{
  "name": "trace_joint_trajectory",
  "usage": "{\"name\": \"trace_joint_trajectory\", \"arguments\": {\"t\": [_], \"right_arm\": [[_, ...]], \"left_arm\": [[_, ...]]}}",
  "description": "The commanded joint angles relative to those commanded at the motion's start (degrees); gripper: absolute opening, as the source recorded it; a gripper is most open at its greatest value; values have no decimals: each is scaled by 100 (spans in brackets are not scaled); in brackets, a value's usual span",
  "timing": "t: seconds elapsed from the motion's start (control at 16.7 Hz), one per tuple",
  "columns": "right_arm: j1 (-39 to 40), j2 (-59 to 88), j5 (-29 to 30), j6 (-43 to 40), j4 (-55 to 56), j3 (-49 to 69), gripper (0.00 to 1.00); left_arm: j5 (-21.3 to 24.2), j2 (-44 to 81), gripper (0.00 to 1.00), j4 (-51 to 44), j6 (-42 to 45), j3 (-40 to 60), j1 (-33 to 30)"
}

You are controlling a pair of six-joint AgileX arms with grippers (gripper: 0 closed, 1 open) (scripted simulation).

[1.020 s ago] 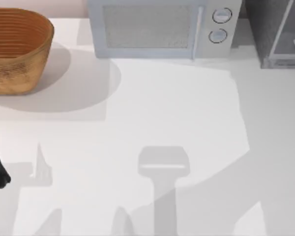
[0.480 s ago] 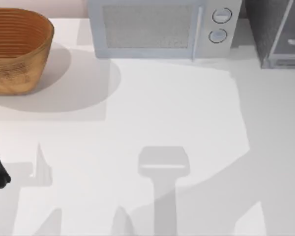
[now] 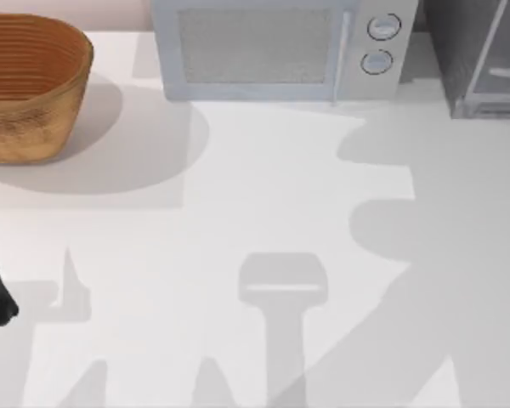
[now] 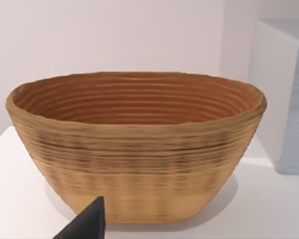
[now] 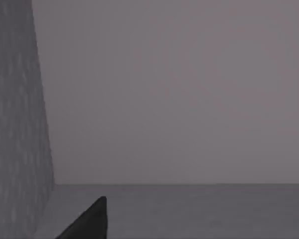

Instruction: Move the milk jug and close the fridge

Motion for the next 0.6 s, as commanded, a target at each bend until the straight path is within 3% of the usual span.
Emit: {"name": "trace_joint_trajectory", "arguments": {"t": [0.6], "right_arm": [[519, -5943, 439, -50, -2539, -3104, 100]], "left_arm": [[0, 0, 100, 0, 0, 0, 0]]}}
